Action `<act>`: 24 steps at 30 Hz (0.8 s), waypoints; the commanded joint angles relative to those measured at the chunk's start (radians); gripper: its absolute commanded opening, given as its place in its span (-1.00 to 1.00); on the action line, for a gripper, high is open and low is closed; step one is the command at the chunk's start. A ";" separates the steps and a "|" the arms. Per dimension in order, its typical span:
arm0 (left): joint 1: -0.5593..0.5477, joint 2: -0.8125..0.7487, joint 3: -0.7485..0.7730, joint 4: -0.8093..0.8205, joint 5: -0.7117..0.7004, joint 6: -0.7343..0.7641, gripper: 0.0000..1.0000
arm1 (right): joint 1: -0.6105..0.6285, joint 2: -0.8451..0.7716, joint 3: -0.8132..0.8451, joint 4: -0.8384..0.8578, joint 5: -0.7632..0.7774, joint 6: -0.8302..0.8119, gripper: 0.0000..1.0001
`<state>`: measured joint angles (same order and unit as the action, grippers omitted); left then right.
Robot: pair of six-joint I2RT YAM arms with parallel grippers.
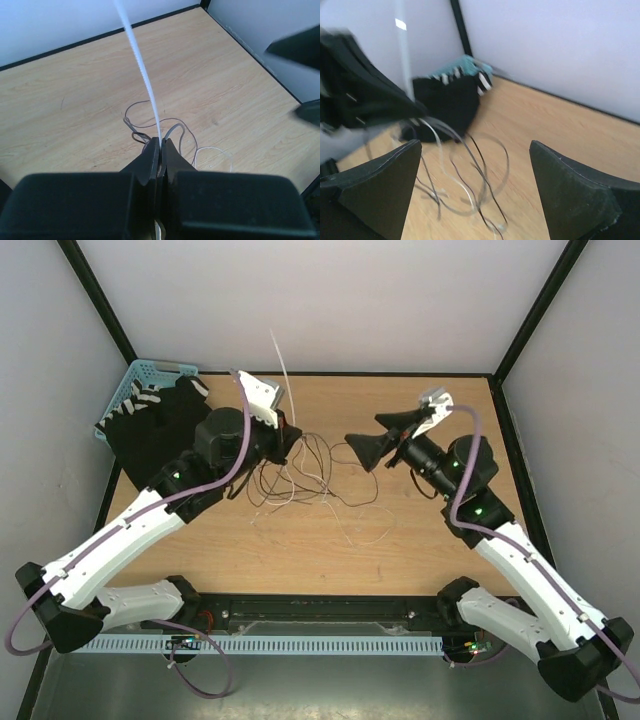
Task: Zip-tie the wires
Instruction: Adjust the ribbon, then place the cable at the center of the board.
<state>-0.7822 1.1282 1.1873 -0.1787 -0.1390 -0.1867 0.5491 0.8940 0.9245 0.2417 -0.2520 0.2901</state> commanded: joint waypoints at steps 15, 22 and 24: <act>-0.003 0.096 0.260 -0.040 0.045 0.071 -1.00 | -0.001 -0.008 -0.420 -0.156 0.281 0.020 0.99; -0.004 0.265 0.404 -0.039 0.086 0.078 -1.00 | -0.003 -0.168 -0.431 -0.174 0.499 0.092 0.99; -0.006 0.334 0.469 -0.040 0.109 0.073 -1.00 | -0.003 -0.194 -0.431 -0.201 0.536 0.104 0.98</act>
<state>-0.7826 1.3651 1.5532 -0.2394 -0.0780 -0.1226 0.5491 0.7574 0.4866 0.0547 0.1547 0.3458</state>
